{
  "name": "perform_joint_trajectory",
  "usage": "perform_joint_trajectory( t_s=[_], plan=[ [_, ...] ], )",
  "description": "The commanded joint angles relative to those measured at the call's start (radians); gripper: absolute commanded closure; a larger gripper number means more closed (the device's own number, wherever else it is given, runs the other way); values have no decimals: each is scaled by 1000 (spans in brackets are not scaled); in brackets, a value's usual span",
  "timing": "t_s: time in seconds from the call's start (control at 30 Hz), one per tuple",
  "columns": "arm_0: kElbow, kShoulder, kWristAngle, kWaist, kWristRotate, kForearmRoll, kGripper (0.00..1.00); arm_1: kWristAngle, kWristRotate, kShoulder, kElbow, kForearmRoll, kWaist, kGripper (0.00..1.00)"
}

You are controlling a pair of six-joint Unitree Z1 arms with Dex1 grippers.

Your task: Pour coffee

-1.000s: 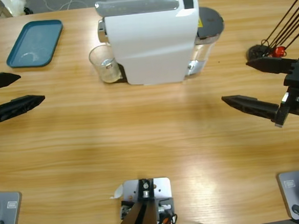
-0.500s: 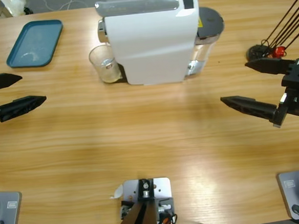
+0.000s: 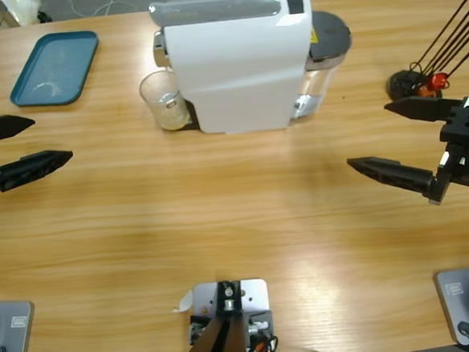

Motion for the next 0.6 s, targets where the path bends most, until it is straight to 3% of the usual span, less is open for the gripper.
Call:
perform_joint_trajectory(
  t_s=[0.03,0.6],
  plan=[
    [24,28,-22,-8,4,-9,64,10,-12,28,8,15,12,0],
    [23,31,-32,-8,4,-9,96,15,-13,31,6,15,12,0]
  ],
)
